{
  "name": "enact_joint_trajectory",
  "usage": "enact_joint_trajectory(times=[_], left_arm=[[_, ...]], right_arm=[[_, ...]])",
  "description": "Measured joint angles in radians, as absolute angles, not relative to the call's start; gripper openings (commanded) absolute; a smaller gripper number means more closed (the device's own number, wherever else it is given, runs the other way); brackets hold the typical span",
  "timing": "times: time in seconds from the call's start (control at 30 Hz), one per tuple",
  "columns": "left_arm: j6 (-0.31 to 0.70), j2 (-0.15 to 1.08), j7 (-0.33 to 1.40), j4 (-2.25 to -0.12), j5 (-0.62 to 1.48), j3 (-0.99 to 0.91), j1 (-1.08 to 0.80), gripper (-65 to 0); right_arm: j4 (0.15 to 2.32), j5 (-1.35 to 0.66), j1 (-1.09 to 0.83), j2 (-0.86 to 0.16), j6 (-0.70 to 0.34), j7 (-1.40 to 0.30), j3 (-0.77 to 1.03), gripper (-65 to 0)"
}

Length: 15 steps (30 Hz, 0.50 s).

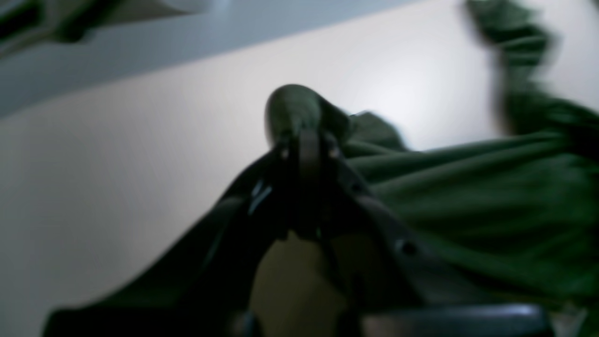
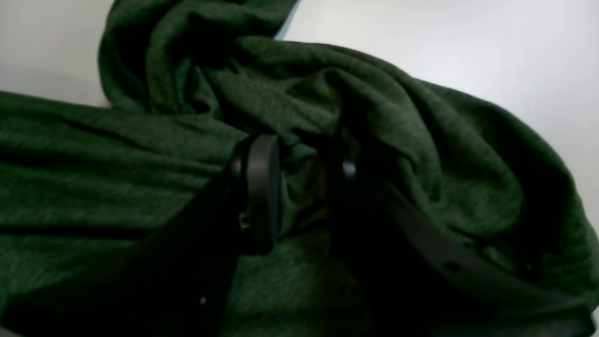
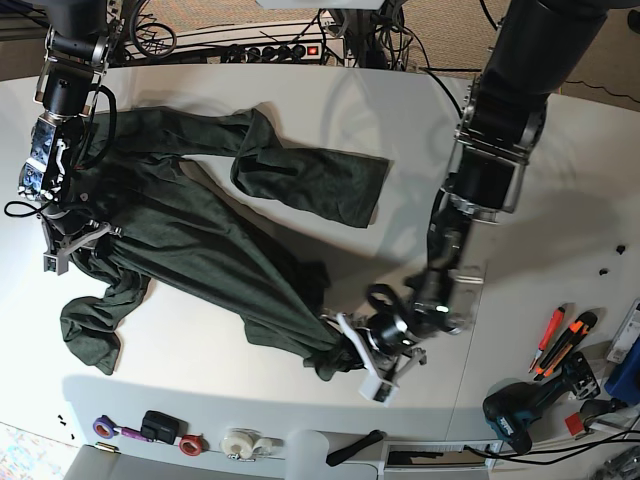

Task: Layout the t-shirt on the table in an organized manner, then fold the t-shirt properly
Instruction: 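Pull the hem away from the right gripper to stretch the shirt flat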

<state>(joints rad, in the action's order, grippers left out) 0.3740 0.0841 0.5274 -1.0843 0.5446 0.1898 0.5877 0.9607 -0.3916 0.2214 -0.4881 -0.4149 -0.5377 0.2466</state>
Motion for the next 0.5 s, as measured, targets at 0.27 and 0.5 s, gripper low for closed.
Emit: enact_joint_trajectory(times=[0.27, 0.5], left_arm=[[0.596, 0.088, 1.000, -1.132, 1.000, 0.002, 0.588, -65.0], [0.649, 0.162, 1.105, -1.190, 1.158, -0.040, 0.482, -65.0]], right_arm=[[0.960, -0.390, 0.221, -0.488, -0.414, -0.537, 0.247, -47.4], [0.960, -0.390, 0.221, -0.488, -0.415, -0.537, 0.247, -47.4]])
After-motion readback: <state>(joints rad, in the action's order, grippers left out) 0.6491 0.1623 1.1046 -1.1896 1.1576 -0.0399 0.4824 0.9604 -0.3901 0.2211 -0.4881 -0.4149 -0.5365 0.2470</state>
